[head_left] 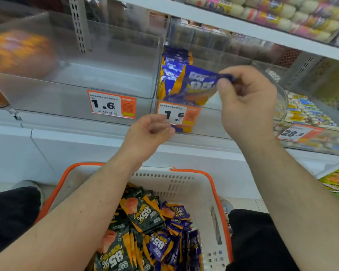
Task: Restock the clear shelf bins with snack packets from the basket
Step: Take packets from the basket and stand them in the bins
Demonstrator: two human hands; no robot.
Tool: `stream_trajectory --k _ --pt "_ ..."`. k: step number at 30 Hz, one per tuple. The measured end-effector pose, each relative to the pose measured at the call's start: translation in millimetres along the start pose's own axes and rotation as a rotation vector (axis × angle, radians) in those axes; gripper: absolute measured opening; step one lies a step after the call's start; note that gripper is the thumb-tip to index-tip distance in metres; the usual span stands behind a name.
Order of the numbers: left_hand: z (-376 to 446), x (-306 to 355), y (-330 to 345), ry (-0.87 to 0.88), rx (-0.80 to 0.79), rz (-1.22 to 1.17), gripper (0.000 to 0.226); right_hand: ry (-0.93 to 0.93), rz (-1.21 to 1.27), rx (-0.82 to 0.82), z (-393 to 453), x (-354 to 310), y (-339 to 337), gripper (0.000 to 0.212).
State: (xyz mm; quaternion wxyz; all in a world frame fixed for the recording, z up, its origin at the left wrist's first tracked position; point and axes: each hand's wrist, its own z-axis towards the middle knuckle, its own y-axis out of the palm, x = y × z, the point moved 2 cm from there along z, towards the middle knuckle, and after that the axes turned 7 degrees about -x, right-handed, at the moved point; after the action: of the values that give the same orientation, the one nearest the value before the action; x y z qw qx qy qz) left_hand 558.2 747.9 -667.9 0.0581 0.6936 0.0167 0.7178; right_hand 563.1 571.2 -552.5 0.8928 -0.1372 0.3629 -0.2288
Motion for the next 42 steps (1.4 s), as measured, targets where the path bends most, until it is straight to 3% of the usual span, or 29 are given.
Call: stream_trajectory --k 3,7,18,22,25,28,30,33,35,37,38,40,42 --pt "-0.7 -4.1 -1.7 -0.022 0.02 0.054 0.034 -0.093 -0.096 0.096 4.7 2.3 1.5 0.014" --pt "-3.2 -9.5 0.9 -0.058 -0.015 0.119 0.034 -0.006 -0.125 0.092 9.4 16.9 19.4 0.015" --pt "-10.0 -26.2 0.9 -0.162 -0.13 0.298 0.03 0.266 -0.423 -0.34 18.3 55.2 53.3 0.03" --pt "-10.6 -28.7 6.3 -0.2 -0.168 0.342 0.03 0.254 -0.443 -0.375 18.3 58.4 57.3 0.029" --pt "-11.2 -30.9 8.7 -0.216 -0.184 0.361 0.03 0.228 -0.418 -0.323 14.8 62.9 57.5 0.033" --pt "-16.5 -41.5 11.4 -0.25 -0.214 0.379 0.03 0.075 -0.365 -0.03 -5.4 55.0 52.5 0.037" --pt "-23.1 -57.7 17.5 -0.3 -0.287 0.423 0.031 -0.085 -0.332 0.036 -27.8 52.5 57.0 0.03" --pt "-38.2 -88.1 29.2 -0.371 -0.461 0.581 0.033 -0.206 -0.354 -0.321 -80.2 70.9 73.2 0.019" --pt "-47.8 -104.4 34.1 -0.39 -0.585 0.722 0.031 -0.115 -0.465 -0.796 -121.2 91.8 79.2 0.019" --pt "-55.0 -117.3 35.2 -0.399 -0.681 0.831 0.023 0.087 -0.676 -1.339 -164.7 115.6 80.2 0.019" --pt "-57.5 -123.4 34.4 -0.413 -0.706 0.861 0.021 0.182 -0.758 -1.532 -186.6 127.1 79.1 0.019" --pt "-60.4 -133.6 32.1 -0.442 -0.718 0.88 0.026 0.33 -0.834 -1.716 -225.7 143.3 79.3 0.017" --pt "-60.8 -139.8 30.6 -0.45 -0.714 0.893 0.031 0.462 -0.835 -1.751 -258.4 156.8 82.0 0.015"
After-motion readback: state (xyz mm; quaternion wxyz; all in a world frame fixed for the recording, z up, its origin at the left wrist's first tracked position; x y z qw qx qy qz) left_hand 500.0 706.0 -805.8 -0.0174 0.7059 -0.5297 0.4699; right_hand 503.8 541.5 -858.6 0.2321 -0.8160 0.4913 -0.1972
